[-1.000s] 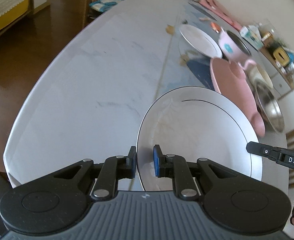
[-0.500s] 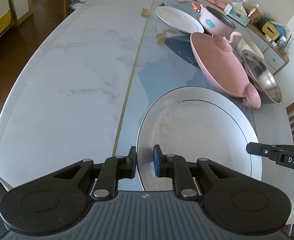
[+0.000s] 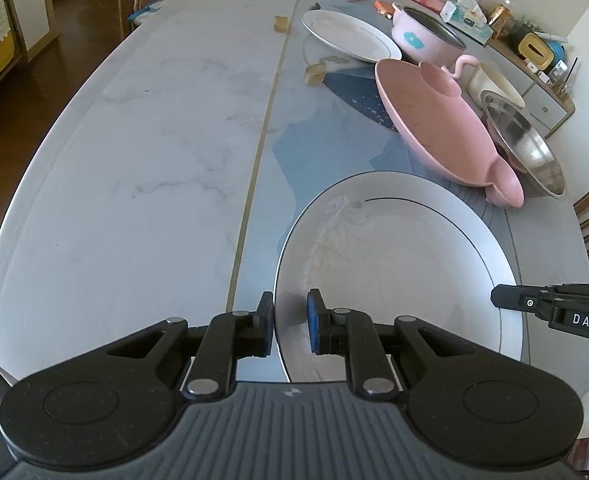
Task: Organize plates and bowls
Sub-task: 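Slide the large white plate along the table and open the left gripper, then move the left gripper to the small white plate beside the pink pot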
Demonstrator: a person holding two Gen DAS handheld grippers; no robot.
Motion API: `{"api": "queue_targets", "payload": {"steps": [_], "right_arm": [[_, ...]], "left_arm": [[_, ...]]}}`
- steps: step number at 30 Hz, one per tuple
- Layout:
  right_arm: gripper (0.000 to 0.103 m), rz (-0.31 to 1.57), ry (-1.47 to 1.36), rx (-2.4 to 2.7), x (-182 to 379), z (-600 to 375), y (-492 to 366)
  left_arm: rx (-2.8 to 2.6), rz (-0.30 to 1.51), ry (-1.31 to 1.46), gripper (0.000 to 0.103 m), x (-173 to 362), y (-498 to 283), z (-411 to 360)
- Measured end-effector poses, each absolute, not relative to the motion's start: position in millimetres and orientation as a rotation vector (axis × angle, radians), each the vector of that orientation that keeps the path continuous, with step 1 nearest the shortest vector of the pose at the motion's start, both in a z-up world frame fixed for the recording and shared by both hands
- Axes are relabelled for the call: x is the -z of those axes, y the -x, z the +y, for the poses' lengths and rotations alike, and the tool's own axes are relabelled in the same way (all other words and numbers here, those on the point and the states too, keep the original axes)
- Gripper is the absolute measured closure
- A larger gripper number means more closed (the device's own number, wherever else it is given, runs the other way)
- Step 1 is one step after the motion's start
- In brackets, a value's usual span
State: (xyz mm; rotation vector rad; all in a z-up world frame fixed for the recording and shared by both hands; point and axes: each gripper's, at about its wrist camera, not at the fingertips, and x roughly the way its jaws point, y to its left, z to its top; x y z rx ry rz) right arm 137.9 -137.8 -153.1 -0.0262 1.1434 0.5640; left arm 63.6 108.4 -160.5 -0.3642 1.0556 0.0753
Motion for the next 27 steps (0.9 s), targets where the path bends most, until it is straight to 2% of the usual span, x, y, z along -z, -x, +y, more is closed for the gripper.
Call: {"api": "queue_targets", "payload": {"steps": [3, 10, 12, 16, 18, 23, 25, 26, 27], "right_arm": [[0.085, 1.134, 0.038, -0.557, 150, -136, -136], [0.077, 1.109, 0.067, -0.530, 139, -141, -134], [0.071, 1.099, 0.067, -0.522, 134, -143, -132], [0.066, 1.061, 0.080, -0.531, 121, -146, -128], [0.061, 1.036, 0.087, -0.540, 113, -145, -125], [0.055, 0.986, 0.108, -0.559, 94, -136, -124], [0.053, 0.972, 0.112, -0.567, 88, -132, -124], [0.051, 0.963, 0.115, -0.571, 84, -131, -123], [0.049, 0.954, 0.118, -0.575, 80, -129, -123]], "left_arm": [[-0.077, 1.051, 0.360, 0.087, 160, -63, 108], [-0.095, 1.032, 0.319, 0.087, 155, -59, 106], [-0.099, 1.026, 0.308, 0.087, 152, -58, 106], [-0.117, 1.004, 0.268, 0.082, 145, -55, 108], [-0.121, 0.985, 0.264, 0.078, 139, -53, 110], [-0.134, 0.938, 0.245, 0.070, 122, -54, 115], [-0.134, 0.918, 0.248, 0.058, 115, -54, 116], [-0.135, 0.903, 0.249, 0.048, 110, -53, 117], [-0.134, 0.887, 0.248, 0.045, 106, -52, 116]]}}
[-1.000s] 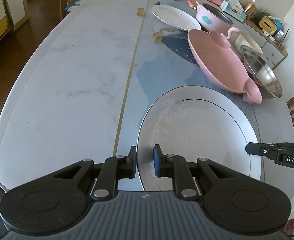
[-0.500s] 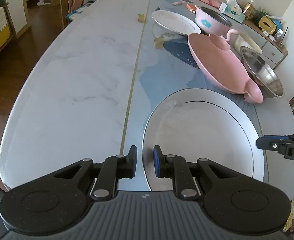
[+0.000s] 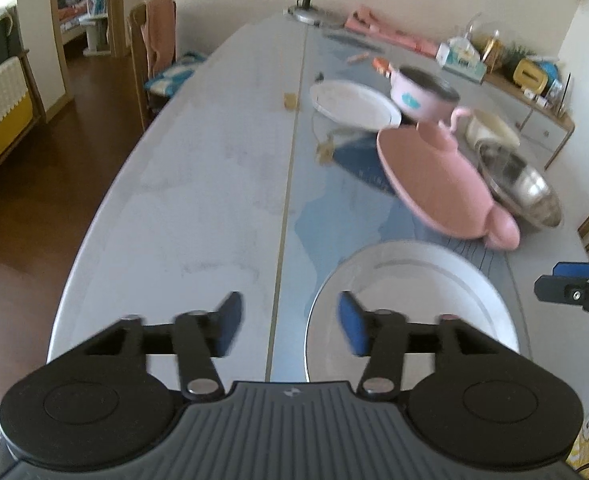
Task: Organize plates and bowls
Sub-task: 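Move the left gripper to the small white plate beside the pink pot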
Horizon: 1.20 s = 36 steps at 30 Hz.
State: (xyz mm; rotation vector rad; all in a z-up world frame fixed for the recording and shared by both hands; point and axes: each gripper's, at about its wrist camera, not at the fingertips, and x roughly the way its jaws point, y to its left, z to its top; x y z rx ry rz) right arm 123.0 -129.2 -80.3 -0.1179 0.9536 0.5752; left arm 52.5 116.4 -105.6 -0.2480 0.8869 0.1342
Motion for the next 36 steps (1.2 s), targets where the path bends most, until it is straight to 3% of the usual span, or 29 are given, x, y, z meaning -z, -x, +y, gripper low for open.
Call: {"api": "queue_targets", "payload": {"steps": [5, 10, 21, 36], "right_arm": [[0.042, 0.907, 0.135, -0.594, 62, -120, -124], [0.037, 0.860, 0.160, -0.600, 46, -111, -134], [0.012, 0.800, 0.167, -0.583, 27, -96, -190], [0.009, 0.810, 0.173, -0.568, 40, -72, -288]], "left_arm": [[-0.111, 0.836, 0.233, 0.044, 85, -56, 114], [-0.092, 0.783, 0.209, 0.032, 67, -66, 109], [-0.073, 0.718, 0.203, 0.026, 40, -124, 108], [-0.121, 0.711, 0.130, 0.025, 31, -243, 111]]}}
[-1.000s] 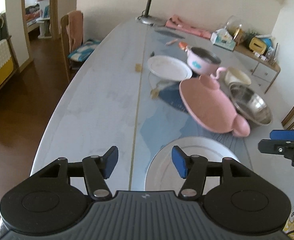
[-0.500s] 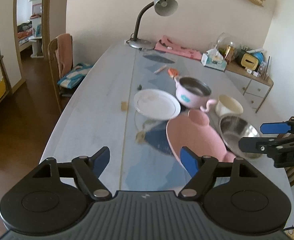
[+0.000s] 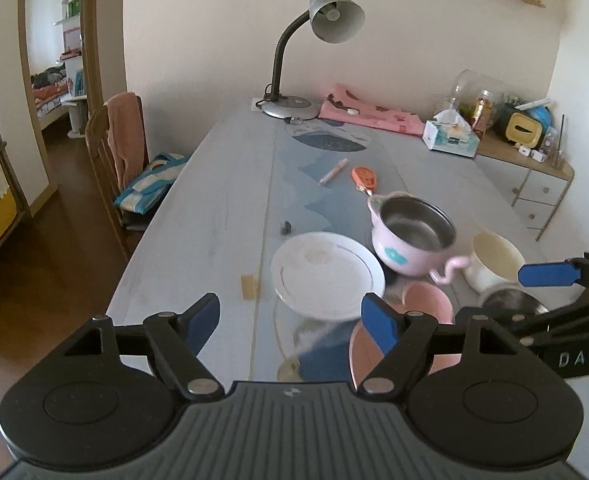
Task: Organize plates and bowls
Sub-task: 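Move the left gripper to the small white plate beside the pink pot, then close the left gripper on the small white plate's rim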
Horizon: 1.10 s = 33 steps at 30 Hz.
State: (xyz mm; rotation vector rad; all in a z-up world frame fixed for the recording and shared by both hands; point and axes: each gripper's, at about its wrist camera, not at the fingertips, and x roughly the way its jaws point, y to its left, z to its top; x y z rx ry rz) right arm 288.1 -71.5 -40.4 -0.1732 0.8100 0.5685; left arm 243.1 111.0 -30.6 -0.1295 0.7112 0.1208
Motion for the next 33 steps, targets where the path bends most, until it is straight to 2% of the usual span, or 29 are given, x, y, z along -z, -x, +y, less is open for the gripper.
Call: {"api": "queue_targets", "payload": {"steps": [13, 21, 31, 33], "right_arm": [[0.010, 0.909, 0.148, -0.548, 78, -51, -371], [0.021, 1.001, 0.113, -0.524, 110, -43, -411], [0.029, 1.094, 0.073, -0.522, 137, -33, -436], [0.030, 1.102, 0.072, -0.520, 139, -31, -438]], "left_arm": [[-0.127, 0.782, 0.139, 0.025, 51, -346, 129], [-0.120, 0.846, 0.114, 0.026, 81, -389, 133], [-0.110, 0.929, 0.136, 0.026, 113, -424, 144], [-0.105, 0.942, 0.146, 0.032, 116, -429, 147]]}}
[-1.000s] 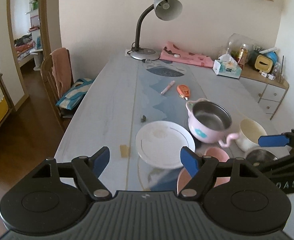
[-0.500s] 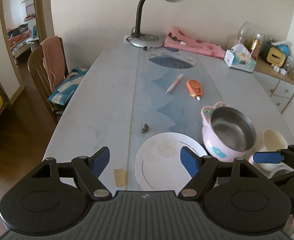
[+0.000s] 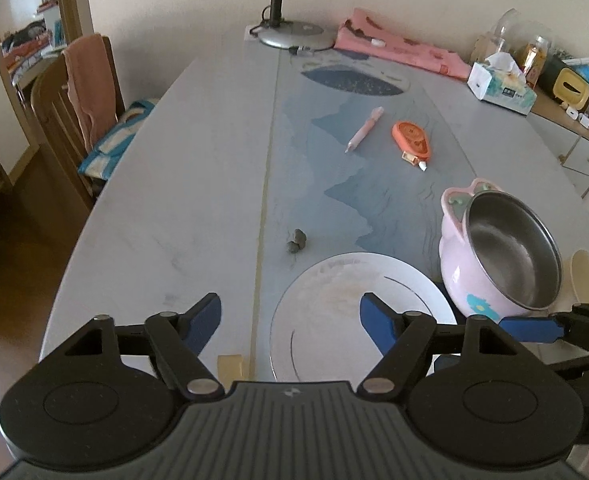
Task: Organize plates and bowls
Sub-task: 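Close the left gripper on the small white plate's rim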
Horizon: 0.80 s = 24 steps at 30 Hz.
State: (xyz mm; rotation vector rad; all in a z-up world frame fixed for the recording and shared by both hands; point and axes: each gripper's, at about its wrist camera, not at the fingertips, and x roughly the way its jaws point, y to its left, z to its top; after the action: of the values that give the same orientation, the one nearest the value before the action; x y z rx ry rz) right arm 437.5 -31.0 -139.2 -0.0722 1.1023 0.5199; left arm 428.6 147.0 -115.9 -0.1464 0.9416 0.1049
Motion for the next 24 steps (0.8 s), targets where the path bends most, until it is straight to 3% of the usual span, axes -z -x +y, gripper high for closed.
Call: {"api": "queue_targets", "payload": {"steps": [7, 15, 24], "right_arm": [[0.034, 1.136, 0.068, -0.503, 149, -28, -445], [0.049, 1.187, 0.014, -0.478, 163, -36, -452], [0.069, 1.217, -0.063, -0.488, 170, -43, -457]], "left_arm": [[-0.101, 0.992, 0.175, 0.039, 132, -445, 153], [-0.093, 1.055, 0.228, 0.064, 150, -458, 163], [-0.074, 1.086, 0.357, 0.072, 164, -461, 178]]}}
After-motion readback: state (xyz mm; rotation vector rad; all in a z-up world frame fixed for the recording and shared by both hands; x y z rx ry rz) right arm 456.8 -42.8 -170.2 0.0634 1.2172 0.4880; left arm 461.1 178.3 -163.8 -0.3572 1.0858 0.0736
